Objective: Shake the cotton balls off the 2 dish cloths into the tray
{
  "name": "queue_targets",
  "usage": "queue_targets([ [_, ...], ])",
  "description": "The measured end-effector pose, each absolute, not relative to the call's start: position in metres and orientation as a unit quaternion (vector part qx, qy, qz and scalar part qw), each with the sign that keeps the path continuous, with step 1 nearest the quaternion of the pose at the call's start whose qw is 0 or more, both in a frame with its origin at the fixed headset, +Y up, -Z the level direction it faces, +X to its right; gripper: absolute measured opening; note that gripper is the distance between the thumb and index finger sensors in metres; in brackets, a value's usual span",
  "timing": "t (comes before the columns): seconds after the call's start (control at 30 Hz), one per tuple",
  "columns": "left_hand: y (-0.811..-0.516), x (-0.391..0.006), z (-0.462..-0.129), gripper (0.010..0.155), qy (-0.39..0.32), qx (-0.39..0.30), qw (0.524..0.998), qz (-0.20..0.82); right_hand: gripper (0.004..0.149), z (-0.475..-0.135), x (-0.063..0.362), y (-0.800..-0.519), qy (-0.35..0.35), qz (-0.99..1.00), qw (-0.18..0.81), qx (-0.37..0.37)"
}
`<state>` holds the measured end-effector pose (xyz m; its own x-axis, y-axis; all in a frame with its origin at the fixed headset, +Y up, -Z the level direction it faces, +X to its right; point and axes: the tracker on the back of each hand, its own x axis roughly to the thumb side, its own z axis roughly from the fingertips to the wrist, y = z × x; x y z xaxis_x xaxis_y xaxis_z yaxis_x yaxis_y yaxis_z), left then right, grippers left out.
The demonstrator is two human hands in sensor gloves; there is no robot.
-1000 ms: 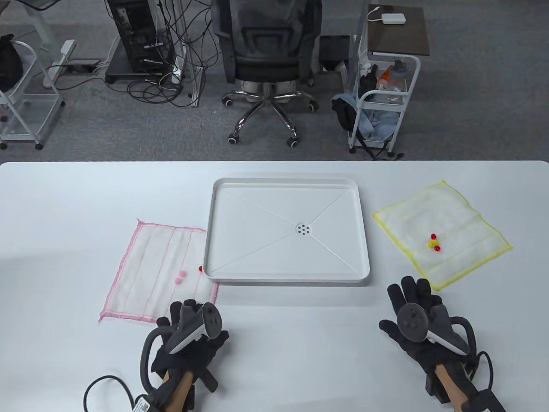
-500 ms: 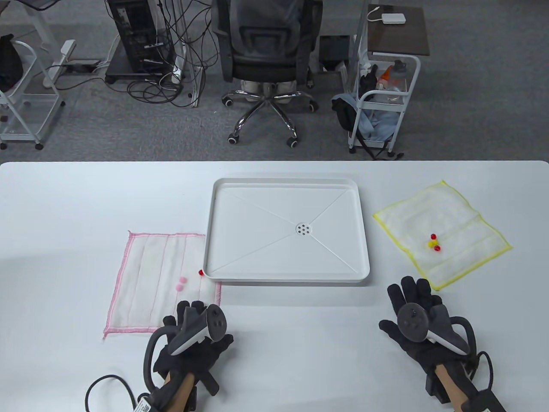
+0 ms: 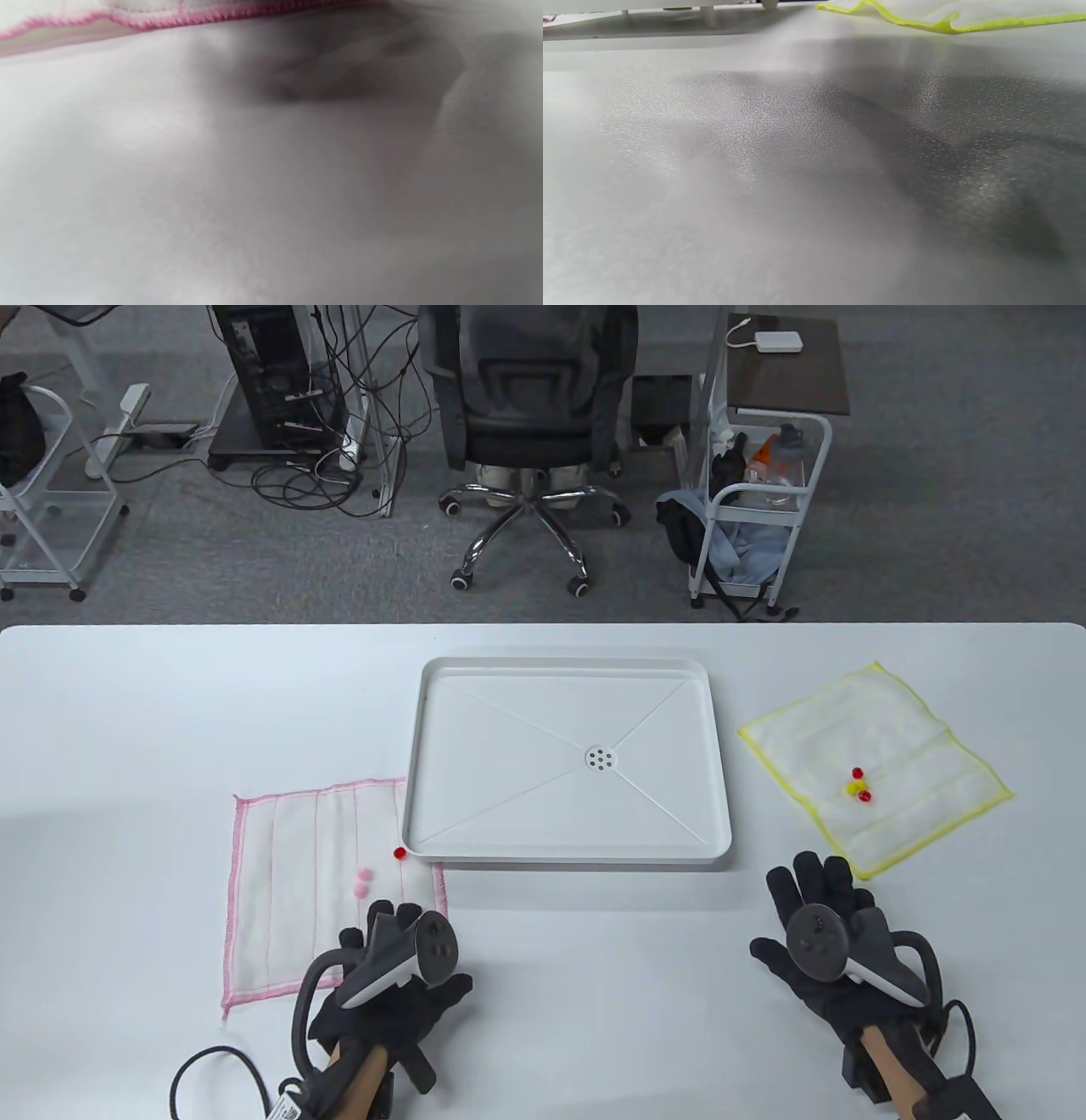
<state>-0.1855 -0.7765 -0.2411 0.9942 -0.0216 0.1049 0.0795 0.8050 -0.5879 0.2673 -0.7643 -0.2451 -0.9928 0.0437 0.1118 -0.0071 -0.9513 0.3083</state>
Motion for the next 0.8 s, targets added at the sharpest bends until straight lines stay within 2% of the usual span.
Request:
queue_targets([
  [0.8,-0.773,-0.156,-0.231,0.076,-0.161,-0.311,0.936,-0.029,0.077,-0.245,0.268,-0.764,0.154,0.986,0.014,0.059],
])
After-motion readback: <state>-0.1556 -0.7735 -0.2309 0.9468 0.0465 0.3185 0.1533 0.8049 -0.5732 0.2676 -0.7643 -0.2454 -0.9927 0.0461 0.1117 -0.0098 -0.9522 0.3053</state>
